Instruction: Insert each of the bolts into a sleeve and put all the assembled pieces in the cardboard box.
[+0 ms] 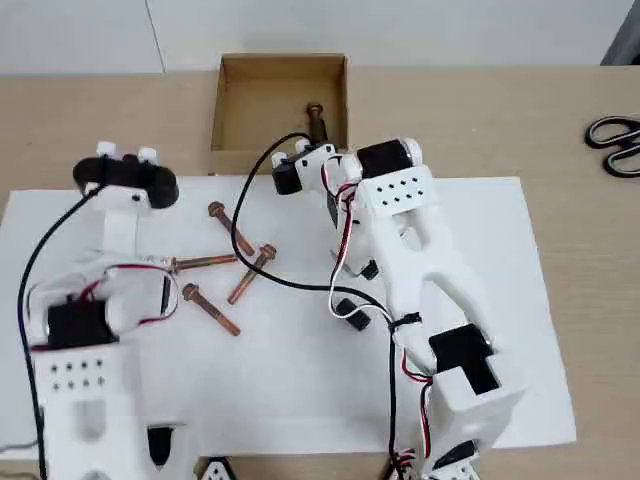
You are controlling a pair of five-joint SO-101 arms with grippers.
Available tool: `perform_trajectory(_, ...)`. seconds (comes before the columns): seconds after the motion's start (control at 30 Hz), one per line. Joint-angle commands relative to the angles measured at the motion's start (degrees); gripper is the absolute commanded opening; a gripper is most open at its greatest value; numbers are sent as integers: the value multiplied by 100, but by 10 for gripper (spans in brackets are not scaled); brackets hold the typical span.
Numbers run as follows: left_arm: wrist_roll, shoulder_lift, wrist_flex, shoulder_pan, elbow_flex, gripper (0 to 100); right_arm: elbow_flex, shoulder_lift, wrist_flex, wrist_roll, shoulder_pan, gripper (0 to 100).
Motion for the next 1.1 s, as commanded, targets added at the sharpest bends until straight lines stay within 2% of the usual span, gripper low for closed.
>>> perform_trajectory(0.0, 132, 440, 9, 97, -479, 7, -26, -365, 92, -62, 57, 9)
perform_trajectory(0.23, 1020, 1776, 35, 853, -989, 8, -26, -365, 75, -237, 48, 9)
perform_trajectory(0.33, 1635, 2558, 44, 1046, -1464, 8, -26, -365, 84, -237, 57, 9)
perform_trajectory(0.5, 2778, 3991, 519, 1073, -2695, 6, -18, -365, 92, -237, 57, 9)
perform_trajectory(0.63, 3305, 5029, 1073, 1029, -3846, 6, -18, -365, 92, -237, 57, 9)
perform_trajectory(0.77, 3842, 5811, 1187, 1029, -4848, 6, -18, -365, 92, -237, 66, 9)
perform_trajectory(1.07, 4325, 7068, 1178, 1029, -6360, 6, -18, -365, 92, -220, 426, 9)
